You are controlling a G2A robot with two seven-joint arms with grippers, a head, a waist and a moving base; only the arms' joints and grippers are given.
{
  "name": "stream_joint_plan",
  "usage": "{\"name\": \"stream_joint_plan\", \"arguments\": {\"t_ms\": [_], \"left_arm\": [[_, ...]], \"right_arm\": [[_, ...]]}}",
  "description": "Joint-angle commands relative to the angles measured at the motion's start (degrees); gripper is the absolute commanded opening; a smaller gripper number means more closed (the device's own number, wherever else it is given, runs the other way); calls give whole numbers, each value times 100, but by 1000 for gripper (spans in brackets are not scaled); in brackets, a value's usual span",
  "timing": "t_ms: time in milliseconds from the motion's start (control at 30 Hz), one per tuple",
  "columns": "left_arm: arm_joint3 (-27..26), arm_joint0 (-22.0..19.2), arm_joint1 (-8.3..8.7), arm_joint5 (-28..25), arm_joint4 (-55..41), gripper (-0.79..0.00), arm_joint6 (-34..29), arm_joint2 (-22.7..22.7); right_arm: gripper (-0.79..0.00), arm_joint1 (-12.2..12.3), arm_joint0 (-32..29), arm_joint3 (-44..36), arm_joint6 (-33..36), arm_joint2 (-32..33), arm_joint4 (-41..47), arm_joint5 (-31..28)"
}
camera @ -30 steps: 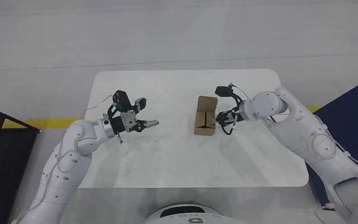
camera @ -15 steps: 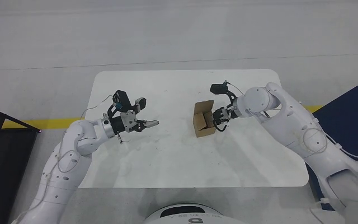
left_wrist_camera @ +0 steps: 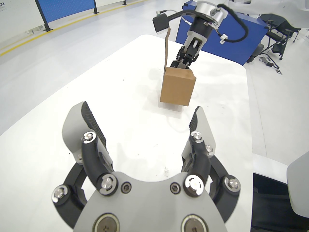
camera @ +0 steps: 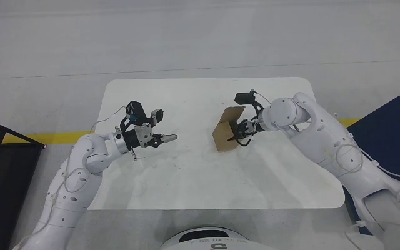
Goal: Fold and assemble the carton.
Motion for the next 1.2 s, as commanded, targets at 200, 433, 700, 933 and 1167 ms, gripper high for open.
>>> {"name": "stream_joint_plan", "arguments": {"t_ms": [200,433,700,933,1167], "left_arm": [[0,0,0,0,0,0,0,0],[-1004,370,132,59,925,0,-1122,-262],[-2605,860,257,619,872,0,-3397,-427],[-2482,940,236,949,562,0,-3431,-222],[-1248,39,36,1875,-2494,0,-4056,750]], "right_arm": [[-86,58,-246,-154,-168,308,177,-117],[-12,220,-988,-346,-1079,1112,1044,-1212],[0,266,-1217,-381,-1355,1347,1251,-1585],[0,268,-1308,-401,-1535,1428,1353,-1933],[0,462,-2082,-209,-1890,2243,1638,-3194]]}}
